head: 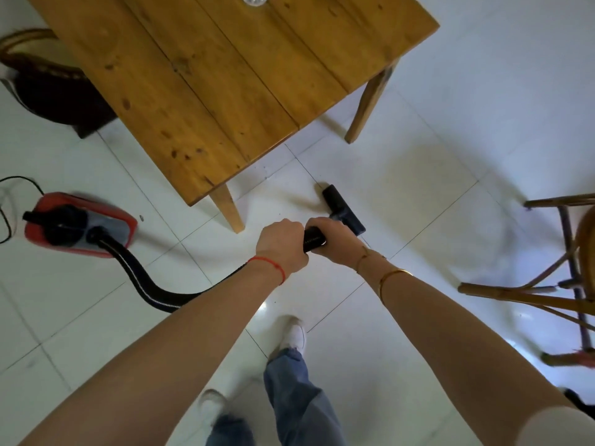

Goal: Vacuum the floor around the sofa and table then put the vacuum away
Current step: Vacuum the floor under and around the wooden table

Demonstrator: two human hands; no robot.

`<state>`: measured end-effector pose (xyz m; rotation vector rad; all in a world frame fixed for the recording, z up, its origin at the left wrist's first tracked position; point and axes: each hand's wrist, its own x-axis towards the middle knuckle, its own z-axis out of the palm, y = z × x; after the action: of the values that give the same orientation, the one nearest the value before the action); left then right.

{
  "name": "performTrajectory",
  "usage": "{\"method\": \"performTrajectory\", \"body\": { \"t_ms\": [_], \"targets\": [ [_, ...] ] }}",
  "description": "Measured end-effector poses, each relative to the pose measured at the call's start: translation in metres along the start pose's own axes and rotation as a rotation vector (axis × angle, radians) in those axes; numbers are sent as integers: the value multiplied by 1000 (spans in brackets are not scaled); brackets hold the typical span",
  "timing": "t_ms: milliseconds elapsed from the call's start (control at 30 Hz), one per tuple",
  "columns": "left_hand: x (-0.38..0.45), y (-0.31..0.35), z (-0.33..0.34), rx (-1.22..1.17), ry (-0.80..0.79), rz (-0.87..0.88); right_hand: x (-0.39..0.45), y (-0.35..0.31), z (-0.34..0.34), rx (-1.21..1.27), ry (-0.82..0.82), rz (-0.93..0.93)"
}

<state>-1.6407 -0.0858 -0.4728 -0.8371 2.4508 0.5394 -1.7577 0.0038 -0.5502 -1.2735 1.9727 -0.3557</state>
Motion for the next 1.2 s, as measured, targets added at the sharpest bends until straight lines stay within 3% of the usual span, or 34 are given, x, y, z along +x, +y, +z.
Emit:
{"method": "performTrajectory", "body": {
  "t_ms": [800,1000,1200],
  "targets": [
    [-144,-105,44,-25,-37,-217,-28,-126,118,37,-124,-260],
    [-148,-98,53,-69,-23,-243,-33,-117,121,27,-140,-280],
    [-107,-59,44,-138,-11,-281,-11,-73,80,-28,-175,-321]
  ]
}}
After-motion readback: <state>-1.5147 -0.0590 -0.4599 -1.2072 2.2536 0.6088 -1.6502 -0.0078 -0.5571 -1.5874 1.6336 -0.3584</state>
